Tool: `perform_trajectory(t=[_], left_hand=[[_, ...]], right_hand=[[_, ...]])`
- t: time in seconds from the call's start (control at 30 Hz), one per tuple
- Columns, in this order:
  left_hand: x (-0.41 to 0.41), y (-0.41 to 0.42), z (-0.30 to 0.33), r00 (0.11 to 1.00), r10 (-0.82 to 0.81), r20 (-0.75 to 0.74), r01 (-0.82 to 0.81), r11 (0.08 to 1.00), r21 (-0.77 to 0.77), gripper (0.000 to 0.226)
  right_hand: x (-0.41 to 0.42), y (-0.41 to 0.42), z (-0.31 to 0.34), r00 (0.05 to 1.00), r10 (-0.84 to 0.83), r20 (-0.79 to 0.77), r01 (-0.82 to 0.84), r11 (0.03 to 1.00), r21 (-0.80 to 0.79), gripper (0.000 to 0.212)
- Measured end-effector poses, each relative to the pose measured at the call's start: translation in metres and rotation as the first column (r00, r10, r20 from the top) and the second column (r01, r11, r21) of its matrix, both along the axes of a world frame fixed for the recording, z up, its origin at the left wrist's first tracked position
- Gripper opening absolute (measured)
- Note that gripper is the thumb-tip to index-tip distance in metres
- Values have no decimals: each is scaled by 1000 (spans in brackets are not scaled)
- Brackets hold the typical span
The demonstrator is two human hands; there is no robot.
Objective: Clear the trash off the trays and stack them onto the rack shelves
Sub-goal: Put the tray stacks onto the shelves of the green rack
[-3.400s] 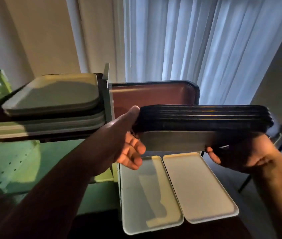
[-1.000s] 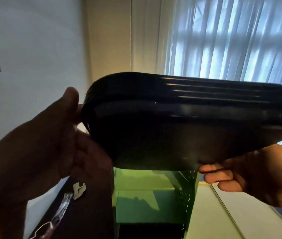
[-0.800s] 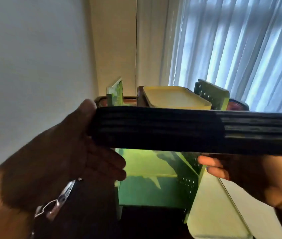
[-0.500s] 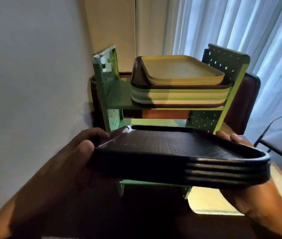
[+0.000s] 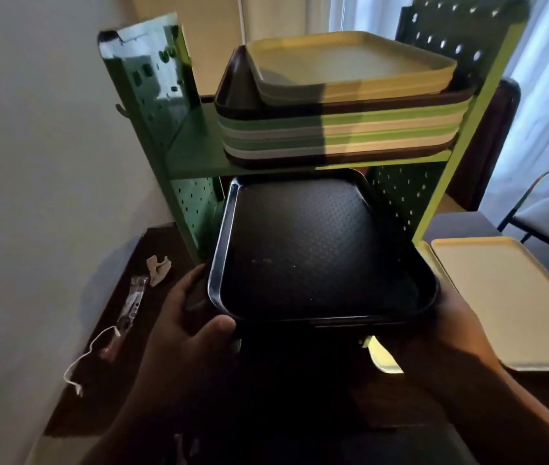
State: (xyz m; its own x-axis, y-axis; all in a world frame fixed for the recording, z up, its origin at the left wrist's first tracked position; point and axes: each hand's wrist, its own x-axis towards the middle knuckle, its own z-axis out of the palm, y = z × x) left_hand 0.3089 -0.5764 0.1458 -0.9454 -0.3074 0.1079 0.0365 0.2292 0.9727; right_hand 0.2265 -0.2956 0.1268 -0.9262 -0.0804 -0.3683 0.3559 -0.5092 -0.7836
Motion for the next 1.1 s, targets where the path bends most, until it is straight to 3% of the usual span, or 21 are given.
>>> perform_trajectory(t=[0.03,0.1,0.17,0.33,0.47,0.6,0.77,1.1], left_hand=[[-3,-3,-9,999,19,42,-21,999,34,81],[-9,-2,-23,993,22,120,-31,997,77,74],[-15,1,-29,983,62,171,-80,991,104,62],[-30,10,-32,967,170,188,-191,976,102,27],[-37,17,-28,954,75,290,-166,937,306,56],[-43,19,-29,945,0,327,-160,872,463,55],[-50,19,-27,946,-36,322,-137,856,499,59],[-53,28,-23,928,-50,368,-187,793,580,44]], right_hand=[[3,-8,1,999,39,-7,-38,998,45,24],[9,-9,-4,995,74,61,-73,997,-32,48],[10,-8,-6,987,115,110,-114,993,-13,62],[3,-13,-11,968,212,137,-238,946,220,64],[-9,-18,-8,959,243,145,-280,891,357,71],[-18,-19,-6,964,250,89,-262,849,459,71],[-24,-20,-3,977,211,26,-187,795,576,70],[-32,-8,-7,984,179,-11,-133,773,620,69]])
